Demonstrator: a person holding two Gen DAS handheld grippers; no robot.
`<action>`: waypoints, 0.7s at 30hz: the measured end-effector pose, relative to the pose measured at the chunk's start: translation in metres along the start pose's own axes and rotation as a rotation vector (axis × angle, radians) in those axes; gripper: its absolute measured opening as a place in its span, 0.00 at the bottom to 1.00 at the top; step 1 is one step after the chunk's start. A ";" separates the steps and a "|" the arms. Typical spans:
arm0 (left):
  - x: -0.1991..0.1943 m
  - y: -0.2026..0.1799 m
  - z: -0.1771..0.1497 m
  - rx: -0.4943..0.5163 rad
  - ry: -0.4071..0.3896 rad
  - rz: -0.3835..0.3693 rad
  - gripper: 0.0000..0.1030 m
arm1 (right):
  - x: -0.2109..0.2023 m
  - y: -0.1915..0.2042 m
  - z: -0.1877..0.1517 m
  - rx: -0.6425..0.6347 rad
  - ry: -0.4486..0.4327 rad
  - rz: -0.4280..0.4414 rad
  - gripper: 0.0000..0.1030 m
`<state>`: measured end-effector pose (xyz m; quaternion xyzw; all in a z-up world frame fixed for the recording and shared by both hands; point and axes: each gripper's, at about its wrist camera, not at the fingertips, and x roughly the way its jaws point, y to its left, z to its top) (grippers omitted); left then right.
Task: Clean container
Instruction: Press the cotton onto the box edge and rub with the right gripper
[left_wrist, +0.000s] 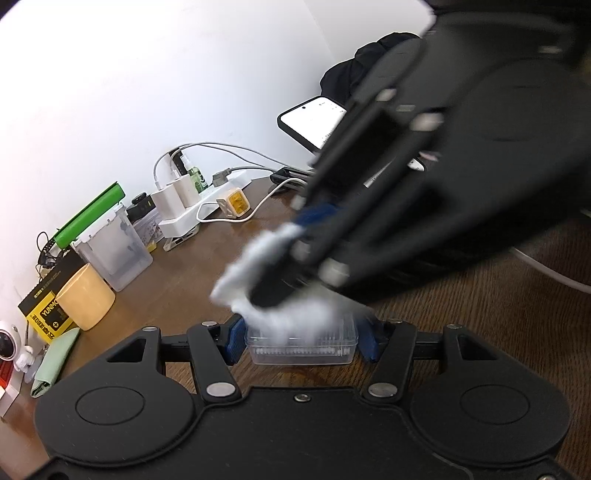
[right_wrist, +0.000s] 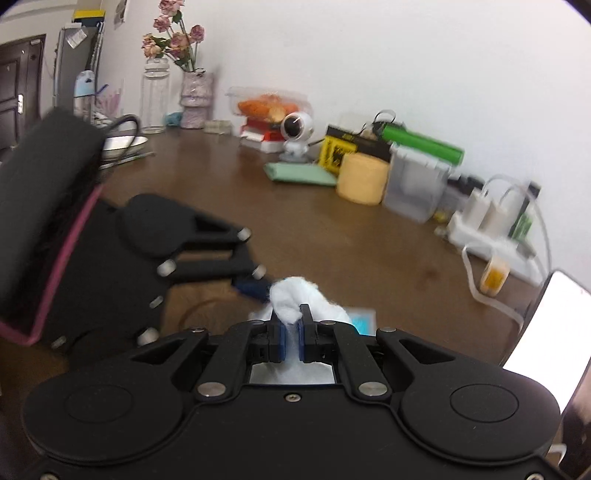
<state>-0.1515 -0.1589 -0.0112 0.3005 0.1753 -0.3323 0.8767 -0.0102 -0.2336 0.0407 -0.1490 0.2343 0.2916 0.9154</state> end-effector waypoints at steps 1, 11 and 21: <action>0.000 -0.001 0.000 0.002 0.000 0.001 0.56 | 0.003 -0.003 0.002 -0.004 -0.002 -0.027 0.06; -0.003 -0.002 -0.001 0.003 -0.003 -0.002 0.56 | -0.015 -0.012 -0.015 0.029 0.069 -0.028 0.06; -0.005 -0.005 -0.002 0.009 -0.004 0.003 0.56 | -0.003 -0.023 -0.009 -0.034 0.065 -0.150 0.06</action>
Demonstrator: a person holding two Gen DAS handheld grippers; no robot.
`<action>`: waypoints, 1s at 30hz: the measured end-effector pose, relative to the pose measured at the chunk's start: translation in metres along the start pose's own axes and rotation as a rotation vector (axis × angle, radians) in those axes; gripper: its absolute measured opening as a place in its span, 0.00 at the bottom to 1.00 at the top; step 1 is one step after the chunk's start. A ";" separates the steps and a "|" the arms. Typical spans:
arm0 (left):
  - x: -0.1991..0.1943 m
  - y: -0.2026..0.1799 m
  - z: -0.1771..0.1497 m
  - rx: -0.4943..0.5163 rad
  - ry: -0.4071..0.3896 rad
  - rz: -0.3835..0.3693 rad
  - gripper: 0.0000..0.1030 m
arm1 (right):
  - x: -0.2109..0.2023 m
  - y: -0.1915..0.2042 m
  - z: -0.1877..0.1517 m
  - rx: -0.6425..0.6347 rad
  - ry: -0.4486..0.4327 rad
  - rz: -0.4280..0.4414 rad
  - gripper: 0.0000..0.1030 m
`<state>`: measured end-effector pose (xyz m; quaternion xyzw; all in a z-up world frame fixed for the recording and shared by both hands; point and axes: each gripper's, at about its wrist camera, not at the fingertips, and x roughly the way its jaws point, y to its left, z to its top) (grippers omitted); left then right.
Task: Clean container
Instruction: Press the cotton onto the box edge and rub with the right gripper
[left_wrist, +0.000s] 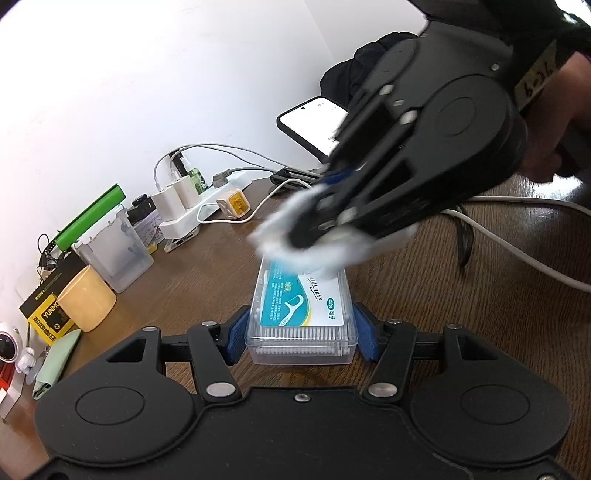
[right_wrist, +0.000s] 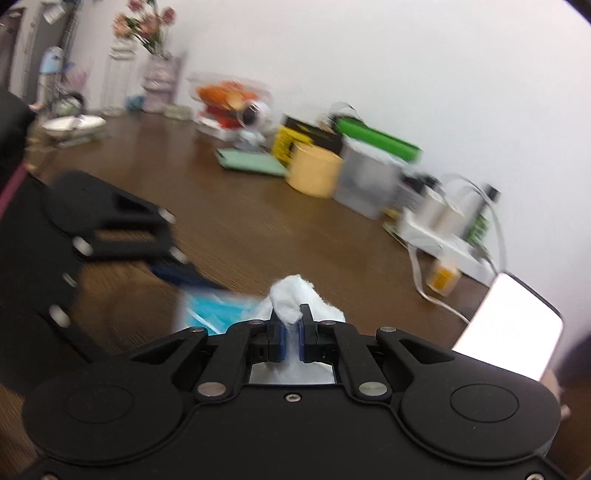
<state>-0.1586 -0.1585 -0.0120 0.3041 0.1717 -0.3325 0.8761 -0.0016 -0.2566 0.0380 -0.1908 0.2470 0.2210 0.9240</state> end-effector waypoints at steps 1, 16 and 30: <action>0.000 0.001 0.000 -0.003 0.000 -0.002 0.56 | -0.003 -0.002 -0.004 0.002 0.019 -0.003 0.06; 0.004 0.006 0.002 -0.010 0.005 -0.006 0.56 | -0.001 -0.002 -0.002 0.028 0.009 -0.003 0.06; 0.004 0.004 0.002 -0.014 0.006 -0.008 0.56 | 0.001 0.001 0.001 0.038 -0.003 0.021 0.06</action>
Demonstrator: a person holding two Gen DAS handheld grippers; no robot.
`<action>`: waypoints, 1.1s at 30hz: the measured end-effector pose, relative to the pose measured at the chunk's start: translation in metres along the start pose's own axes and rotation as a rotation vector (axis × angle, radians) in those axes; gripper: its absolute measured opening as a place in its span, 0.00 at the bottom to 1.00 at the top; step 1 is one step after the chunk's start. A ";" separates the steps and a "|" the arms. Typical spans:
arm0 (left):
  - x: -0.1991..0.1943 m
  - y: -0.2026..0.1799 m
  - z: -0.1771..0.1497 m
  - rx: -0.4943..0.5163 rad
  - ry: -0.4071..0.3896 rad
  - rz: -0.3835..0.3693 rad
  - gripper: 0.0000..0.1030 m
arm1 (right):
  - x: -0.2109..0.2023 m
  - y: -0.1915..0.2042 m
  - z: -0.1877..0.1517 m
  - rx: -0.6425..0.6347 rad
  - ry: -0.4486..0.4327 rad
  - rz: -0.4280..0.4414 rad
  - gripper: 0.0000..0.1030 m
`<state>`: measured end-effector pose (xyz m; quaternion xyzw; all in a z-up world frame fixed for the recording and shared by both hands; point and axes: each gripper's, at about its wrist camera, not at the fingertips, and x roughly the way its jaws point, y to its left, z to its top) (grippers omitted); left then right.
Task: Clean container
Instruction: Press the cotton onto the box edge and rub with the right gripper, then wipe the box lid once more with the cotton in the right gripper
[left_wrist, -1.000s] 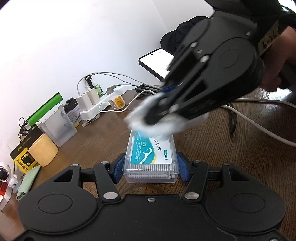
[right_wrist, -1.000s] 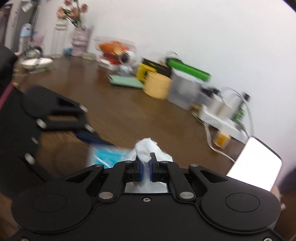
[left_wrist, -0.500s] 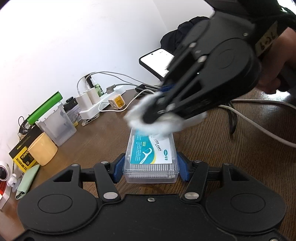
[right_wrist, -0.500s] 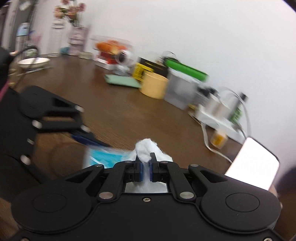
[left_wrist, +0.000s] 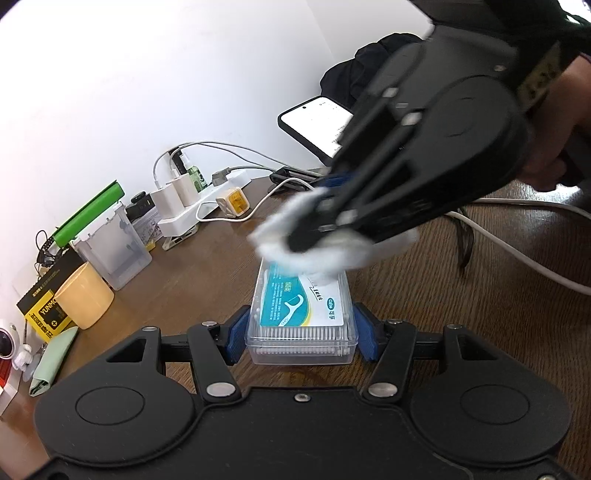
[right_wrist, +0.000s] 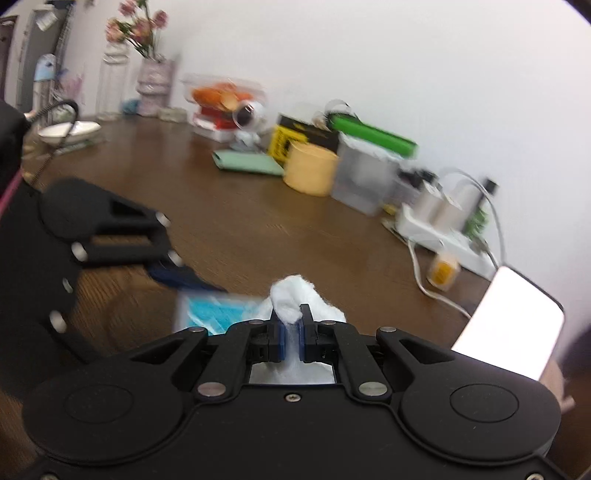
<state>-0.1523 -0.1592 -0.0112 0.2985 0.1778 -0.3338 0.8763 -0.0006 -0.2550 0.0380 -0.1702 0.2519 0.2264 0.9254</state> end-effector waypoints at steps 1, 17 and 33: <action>0.000 0.000 0.000 0.000 -0.001 0.000 0.56 | -0.004 -0.002 -0.004 0.015 0.012 0.017 0.06; -0.005 -0.009 0.000 -0.005 0.000 0.001 0.56 | -0.011 0.000 -0.008 0.065 0.017 0.047 0.06; -0.005 -0.008 0.000 -0.003 -0.002 -0.005 0.56 | -0.012 -0.005 -0.011 0.097 0.001 0.023 0.06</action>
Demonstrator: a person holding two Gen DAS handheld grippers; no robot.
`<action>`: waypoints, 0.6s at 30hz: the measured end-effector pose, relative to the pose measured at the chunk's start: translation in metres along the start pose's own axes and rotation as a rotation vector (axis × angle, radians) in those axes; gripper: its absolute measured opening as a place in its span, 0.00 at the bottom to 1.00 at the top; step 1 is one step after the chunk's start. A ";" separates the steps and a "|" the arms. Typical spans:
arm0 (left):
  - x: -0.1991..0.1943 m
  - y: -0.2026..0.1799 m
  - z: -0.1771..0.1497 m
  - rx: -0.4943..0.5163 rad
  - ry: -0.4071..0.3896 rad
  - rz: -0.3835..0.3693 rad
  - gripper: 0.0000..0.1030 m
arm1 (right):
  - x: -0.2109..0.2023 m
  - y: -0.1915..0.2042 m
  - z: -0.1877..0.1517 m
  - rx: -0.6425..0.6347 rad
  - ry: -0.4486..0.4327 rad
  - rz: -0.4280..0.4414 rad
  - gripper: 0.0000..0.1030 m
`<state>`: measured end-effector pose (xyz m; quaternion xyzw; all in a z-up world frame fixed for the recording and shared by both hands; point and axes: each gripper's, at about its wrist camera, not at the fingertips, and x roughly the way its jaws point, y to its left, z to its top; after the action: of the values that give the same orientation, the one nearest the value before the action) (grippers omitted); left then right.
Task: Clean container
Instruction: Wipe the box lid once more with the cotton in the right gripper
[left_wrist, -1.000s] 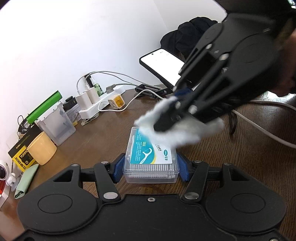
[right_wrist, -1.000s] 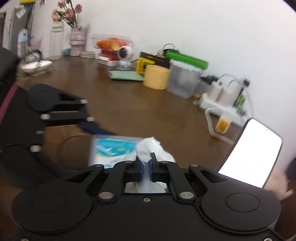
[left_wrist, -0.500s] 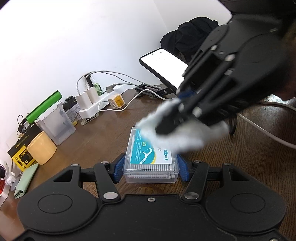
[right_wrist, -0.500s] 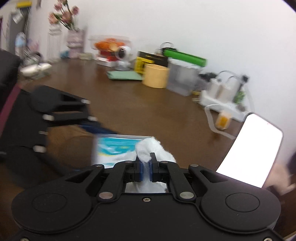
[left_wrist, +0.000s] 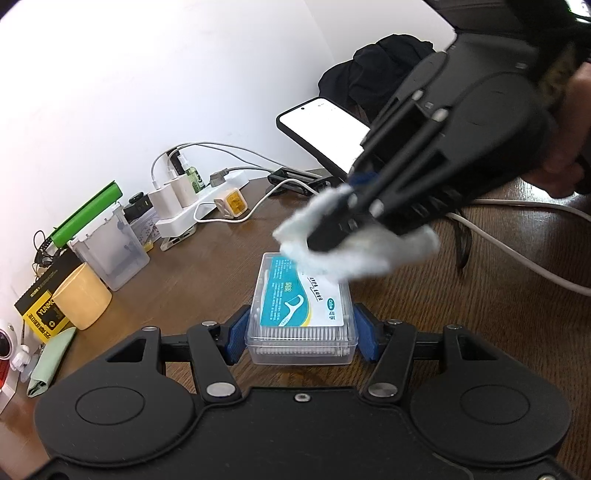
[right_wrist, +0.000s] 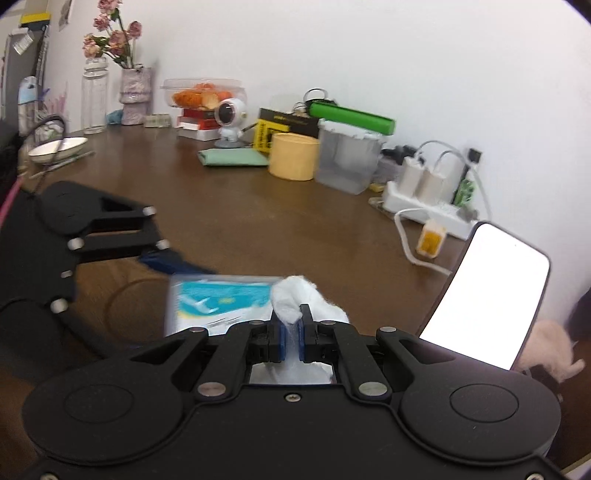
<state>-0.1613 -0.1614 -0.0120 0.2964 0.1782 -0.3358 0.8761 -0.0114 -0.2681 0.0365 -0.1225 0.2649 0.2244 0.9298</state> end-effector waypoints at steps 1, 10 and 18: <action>0.000 0.000 0.000 -0.002 0.001 -0.001 0.56 | 0.000 0.004 -0.001 -0.003 -0.003 0.012 0.06; 0.002 0.004 -0.001 -0.016 0.002 -0.016 0.56 | 0.006 0.016 0.007 -0.027 -0.020 0.025 0.07; 0.004 0.009 -0.001 -0.016 0.002 -0.020 0.56 | 0.006 0.015 0.007 -0.032 -0.028 0.034 0.07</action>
<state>-0.1522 -0.1574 -0.0106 0.2878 0.1850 -0.3428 0.8749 -0.0114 -0.2501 0.0379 -0.1299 0.2505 0.2461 0.9273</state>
